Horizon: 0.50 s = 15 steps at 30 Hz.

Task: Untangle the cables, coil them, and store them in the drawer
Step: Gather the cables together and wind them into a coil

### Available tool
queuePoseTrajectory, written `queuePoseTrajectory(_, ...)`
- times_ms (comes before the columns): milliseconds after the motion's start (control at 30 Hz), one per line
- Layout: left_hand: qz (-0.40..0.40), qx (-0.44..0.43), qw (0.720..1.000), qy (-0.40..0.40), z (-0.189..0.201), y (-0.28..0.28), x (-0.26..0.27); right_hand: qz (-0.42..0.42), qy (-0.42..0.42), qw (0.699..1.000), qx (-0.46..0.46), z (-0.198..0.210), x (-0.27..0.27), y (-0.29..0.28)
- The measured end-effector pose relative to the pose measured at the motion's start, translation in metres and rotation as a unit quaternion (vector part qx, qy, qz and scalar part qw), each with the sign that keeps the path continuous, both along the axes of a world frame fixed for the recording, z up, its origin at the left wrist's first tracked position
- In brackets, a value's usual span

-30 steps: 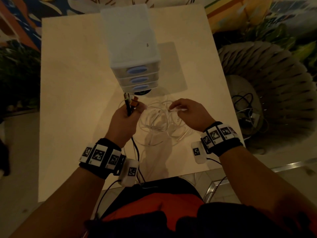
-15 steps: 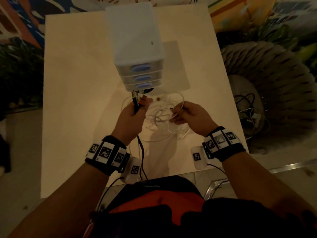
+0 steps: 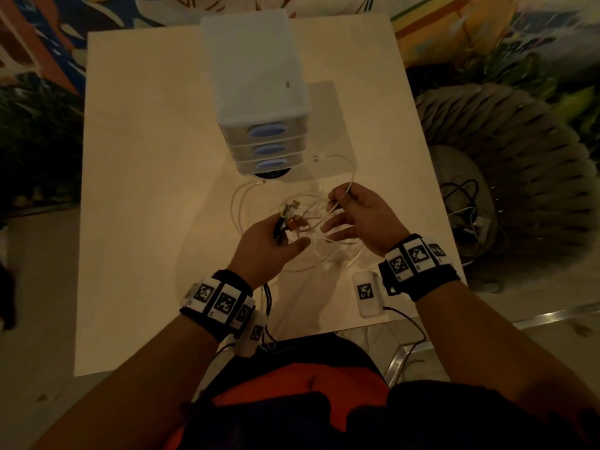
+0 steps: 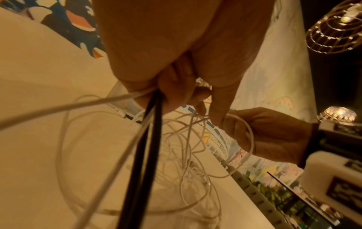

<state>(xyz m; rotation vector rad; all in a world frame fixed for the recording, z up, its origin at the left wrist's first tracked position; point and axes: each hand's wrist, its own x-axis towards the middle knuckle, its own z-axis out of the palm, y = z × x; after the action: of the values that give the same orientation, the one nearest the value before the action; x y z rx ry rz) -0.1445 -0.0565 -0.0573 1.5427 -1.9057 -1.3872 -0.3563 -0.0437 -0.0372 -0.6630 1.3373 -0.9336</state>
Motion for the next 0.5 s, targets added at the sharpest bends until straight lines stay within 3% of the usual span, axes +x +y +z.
queuePoseTrajectory(200, 0.015, -0.037, 0.998, -0.051, -0.004, 0.002, -0.009, -0.02, -0.071, 0.997, 0.026, 0.001, 0.008, 0.003)
queuePoseTrajectory(300, 0.033, -0.055, 0.996, -0.056, 0.0, 0.005, -0.009, -0.039, -0.061, 0.996, 0.056, 0.0, 0.007, 0.003)
queuePoseTrajectory(433, 0.06, -0.056, 0.995, -0.062, 0.0, 0.005, -0.004, 0.041, 0.072, 0.988, 0.134, 0.001, -0.001, 0.002)
queuePoseTrajectory(500, 0.046, -0.063, 0.994, -0.071, 0.002, 0.005, -0.001, 0.114, 0.177, 0.974, 0.089, 0.001, -0.005, 0.002)
